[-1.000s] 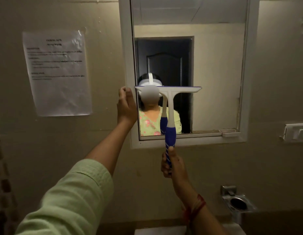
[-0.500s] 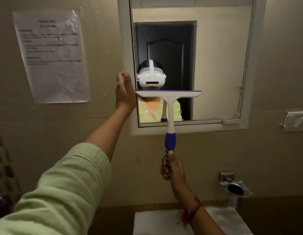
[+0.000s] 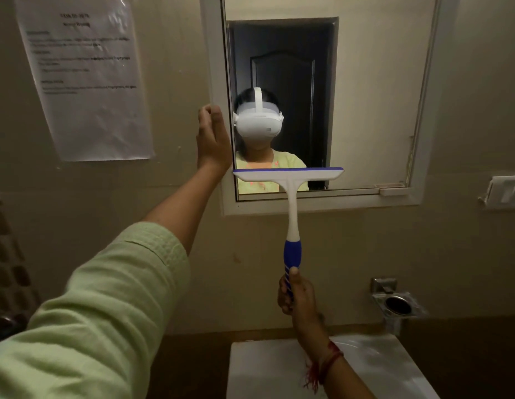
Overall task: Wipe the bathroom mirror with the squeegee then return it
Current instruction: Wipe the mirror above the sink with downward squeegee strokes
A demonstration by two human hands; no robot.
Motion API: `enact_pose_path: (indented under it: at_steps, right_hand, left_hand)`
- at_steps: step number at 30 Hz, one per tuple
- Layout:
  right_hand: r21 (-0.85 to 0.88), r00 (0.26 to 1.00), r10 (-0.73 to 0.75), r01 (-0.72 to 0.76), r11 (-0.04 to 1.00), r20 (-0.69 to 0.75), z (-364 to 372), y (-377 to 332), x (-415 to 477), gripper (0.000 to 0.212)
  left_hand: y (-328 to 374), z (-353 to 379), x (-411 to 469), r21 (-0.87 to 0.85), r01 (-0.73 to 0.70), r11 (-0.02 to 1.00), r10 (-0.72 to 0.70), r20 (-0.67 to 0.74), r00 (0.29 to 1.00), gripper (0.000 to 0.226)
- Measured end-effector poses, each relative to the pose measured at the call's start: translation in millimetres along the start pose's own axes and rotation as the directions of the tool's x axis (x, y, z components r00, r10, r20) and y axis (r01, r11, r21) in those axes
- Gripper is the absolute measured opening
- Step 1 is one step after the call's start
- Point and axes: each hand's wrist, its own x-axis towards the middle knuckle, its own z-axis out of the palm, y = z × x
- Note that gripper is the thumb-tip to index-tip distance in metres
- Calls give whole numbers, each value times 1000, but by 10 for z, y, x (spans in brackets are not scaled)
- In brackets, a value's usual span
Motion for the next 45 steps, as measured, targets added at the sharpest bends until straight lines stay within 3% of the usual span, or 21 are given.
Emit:
enact_pose_path:
  at_steps: [17,19,23,26,31,38,42,45]
  right_hand:
    - [23,995,70,-69,997,-72,-39,27,-249,87]
    - [42,992,100,-97,994,-80,-3,27,-313,81]
    - [65,984,137,-130,989,-117,30,-9,-418,46]
    - [69,972,68,-54,996,-226,61,-92,-431,43]
    - [122,964,-95,129,984,-250,59,-748,-174,42]
    - [49,934,-277,295,954,-227,67,-2051,360,49]
    - [239,950,-302,311,920,-75,150,-2600,573,56]
    - [252,947,-321,318,914,-28,222,-2928,718,53]
  left_hand:
    - [33,-2,-19,22,51,998,-52,21,998,36]
    - [35,-1,-26,28,48,998,-48,16,999,35]
    - [62,-9,-42,39,37,999,-37,6,999,26]
    - [72,-20,-46,20,33,999,-33,5,999,32]
    - [75,-33,-45,20,12,1000,-12,8,1000,31]
    - [64,-29,-84,16,-7,1000,7,-26,1000,34]
    - [47,-38,-99,37,-18,999,18,-18,1000,28]
    - [42,-26,-74,45,-24,999,26,-29,999,28]
